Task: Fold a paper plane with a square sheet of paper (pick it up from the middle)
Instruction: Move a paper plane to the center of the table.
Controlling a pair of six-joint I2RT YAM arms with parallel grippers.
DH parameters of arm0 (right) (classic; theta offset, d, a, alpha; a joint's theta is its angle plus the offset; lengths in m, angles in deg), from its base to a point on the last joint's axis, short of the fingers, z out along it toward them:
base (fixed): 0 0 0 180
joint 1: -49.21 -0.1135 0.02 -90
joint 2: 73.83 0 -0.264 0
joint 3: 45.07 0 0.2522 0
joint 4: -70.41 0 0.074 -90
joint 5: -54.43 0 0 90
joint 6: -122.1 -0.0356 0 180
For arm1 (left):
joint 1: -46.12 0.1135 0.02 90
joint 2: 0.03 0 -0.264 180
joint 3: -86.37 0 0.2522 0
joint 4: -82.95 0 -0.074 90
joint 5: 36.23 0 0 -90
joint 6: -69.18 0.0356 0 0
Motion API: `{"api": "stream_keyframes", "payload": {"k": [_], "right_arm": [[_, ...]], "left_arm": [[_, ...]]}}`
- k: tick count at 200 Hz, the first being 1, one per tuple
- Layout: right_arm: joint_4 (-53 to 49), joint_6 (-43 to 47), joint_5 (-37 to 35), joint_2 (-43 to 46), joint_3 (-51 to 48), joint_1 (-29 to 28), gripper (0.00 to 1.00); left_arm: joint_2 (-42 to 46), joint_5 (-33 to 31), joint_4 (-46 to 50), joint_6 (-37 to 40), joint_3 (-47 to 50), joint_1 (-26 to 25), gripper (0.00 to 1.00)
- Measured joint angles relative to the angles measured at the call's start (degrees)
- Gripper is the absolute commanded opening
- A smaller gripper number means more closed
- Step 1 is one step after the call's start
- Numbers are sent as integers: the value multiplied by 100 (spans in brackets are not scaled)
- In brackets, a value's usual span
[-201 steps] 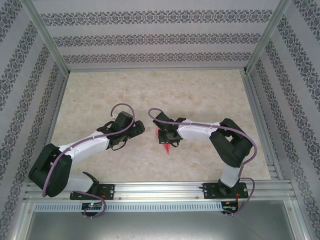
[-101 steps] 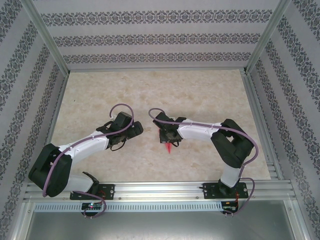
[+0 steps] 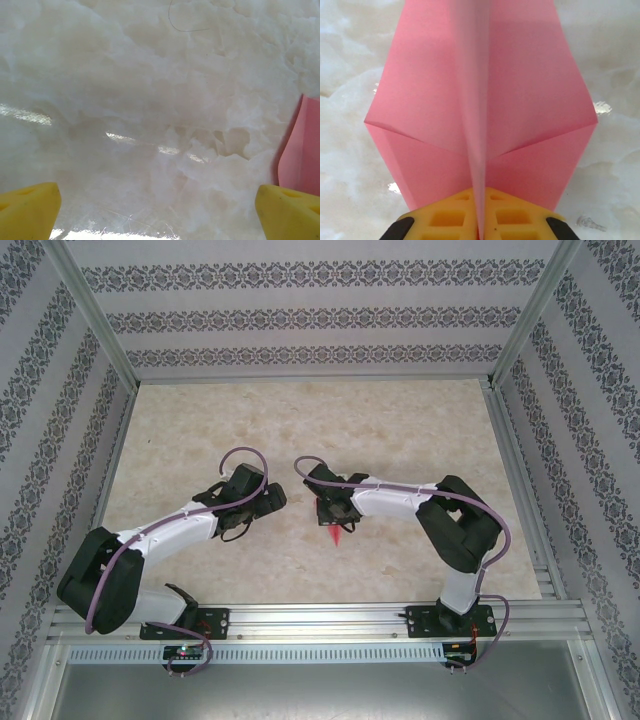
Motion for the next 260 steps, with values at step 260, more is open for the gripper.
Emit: {"api": "stream_keyframes", "payload": {"k": [260], "right_arm": [[-170, 1443, 15, -1965, 2682, 1690, 27]], "left_arm": [[90, -208, 468, 153, -105, 188, 100]]}}
